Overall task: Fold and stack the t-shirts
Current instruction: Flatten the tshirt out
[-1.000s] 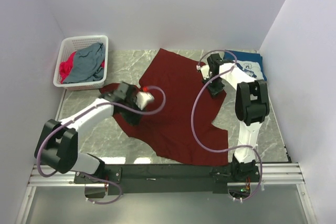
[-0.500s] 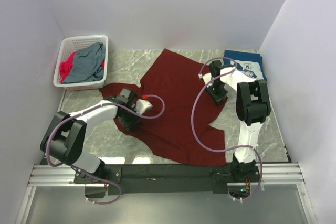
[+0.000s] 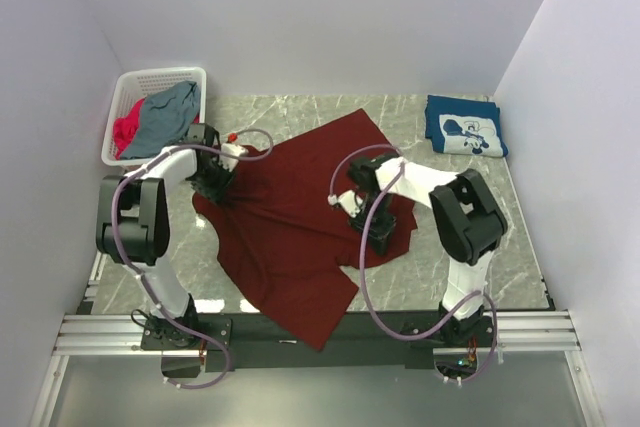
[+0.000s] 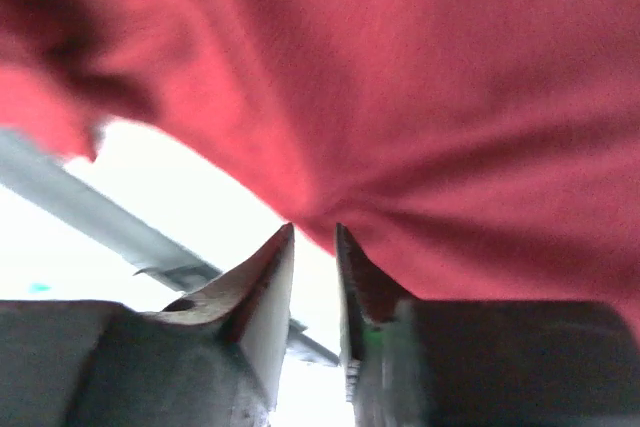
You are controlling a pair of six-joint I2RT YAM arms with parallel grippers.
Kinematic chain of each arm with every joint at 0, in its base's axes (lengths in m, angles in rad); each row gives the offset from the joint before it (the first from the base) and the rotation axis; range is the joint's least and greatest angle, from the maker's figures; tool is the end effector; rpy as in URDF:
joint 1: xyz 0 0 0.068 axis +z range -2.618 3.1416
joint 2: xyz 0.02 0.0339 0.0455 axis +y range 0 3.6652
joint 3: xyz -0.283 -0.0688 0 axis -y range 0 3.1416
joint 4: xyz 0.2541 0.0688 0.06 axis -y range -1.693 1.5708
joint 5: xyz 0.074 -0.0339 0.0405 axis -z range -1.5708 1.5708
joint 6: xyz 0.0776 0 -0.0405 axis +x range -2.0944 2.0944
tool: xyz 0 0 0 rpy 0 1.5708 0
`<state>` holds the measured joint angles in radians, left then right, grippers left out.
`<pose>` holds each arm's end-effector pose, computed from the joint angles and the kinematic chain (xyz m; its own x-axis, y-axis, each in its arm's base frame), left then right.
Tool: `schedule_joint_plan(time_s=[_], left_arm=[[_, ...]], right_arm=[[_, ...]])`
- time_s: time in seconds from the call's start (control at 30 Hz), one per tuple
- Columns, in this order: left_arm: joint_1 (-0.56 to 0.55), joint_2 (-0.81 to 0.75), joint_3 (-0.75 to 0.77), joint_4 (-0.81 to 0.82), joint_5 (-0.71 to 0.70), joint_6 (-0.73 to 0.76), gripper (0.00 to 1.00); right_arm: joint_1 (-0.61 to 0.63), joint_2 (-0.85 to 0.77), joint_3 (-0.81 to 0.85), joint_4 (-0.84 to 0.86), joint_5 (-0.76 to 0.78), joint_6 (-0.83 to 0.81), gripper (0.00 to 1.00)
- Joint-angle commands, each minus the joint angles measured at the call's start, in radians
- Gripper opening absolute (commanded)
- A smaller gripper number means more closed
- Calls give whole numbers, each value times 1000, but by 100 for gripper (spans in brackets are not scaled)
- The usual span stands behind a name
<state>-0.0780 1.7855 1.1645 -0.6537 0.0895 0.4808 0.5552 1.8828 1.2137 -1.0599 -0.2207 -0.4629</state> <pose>0.3644 -0.0354 0.1462 -0.7975 0.5244 -0.2982 0.5329 0.8441 0.0592 0.2628 0.1830 0.1244 -0.5343 -0.8441 0.0444 -0.8087 0.5257 0.2638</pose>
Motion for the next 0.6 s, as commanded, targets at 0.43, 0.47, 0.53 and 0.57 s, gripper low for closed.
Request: schedule_joint_plan(time_s=[0.43,0.47,0.53,0.57], left_arm=[[-126,-339,-97,-87,108,-28,46],[-126,-344,-109,-86,110,-30,47],[-128,-347,-120,-84,108,-36,47],[-128,-350,-129,-83,108,-34,47]], right_arm=[[-505,-154,107,-19,-71,118,31],[-506,-142,93,-6,-68,125,31],[-509,-128,61,32,-57,145,32],[-509,-110,55,40,-52,151,33]])
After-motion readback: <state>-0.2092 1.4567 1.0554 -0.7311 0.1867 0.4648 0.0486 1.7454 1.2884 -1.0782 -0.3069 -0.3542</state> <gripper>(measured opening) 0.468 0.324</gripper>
